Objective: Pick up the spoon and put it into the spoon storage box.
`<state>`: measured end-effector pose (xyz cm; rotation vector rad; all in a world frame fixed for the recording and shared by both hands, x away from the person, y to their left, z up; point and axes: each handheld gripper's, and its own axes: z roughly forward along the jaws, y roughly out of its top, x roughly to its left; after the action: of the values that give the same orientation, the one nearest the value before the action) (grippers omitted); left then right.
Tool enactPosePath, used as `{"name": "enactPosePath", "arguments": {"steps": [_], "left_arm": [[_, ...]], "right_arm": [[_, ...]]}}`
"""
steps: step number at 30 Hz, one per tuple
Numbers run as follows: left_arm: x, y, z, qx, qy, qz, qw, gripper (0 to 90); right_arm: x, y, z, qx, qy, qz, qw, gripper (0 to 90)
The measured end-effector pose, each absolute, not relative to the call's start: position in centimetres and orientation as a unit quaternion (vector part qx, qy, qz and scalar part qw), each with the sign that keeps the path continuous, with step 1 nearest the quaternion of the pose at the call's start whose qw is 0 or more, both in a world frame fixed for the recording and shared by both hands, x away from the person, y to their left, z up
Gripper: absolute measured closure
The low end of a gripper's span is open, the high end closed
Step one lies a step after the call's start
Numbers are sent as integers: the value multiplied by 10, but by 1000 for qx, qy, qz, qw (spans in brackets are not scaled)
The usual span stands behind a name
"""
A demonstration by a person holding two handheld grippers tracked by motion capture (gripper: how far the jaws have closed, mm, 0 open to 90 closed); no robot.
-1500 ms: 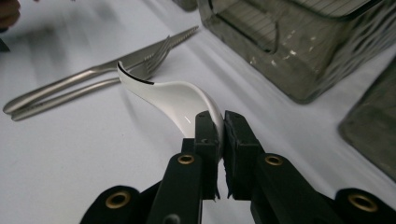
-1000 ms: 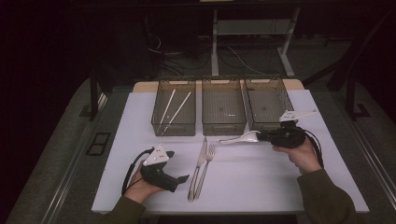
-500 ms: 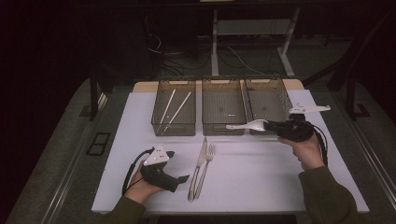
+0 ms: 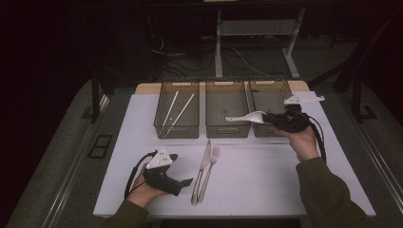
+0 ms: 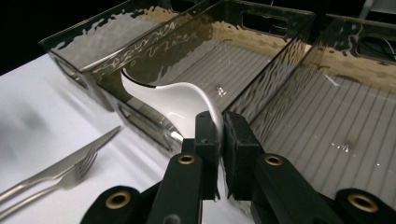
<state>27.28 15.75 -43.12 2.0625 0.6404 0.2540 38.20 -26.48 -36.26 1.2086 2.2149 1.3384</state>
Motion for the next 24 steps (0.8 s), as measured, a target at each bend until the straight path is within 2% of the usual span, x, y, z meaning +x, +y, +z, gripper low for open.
{"name": "enactPosePath", "arguments": {"steps": [24], "left_arm": [[272,157,-431,839,259,102,468,0]], "right_arm": [[421,-207,-372,421,794,416,139,846]]}}
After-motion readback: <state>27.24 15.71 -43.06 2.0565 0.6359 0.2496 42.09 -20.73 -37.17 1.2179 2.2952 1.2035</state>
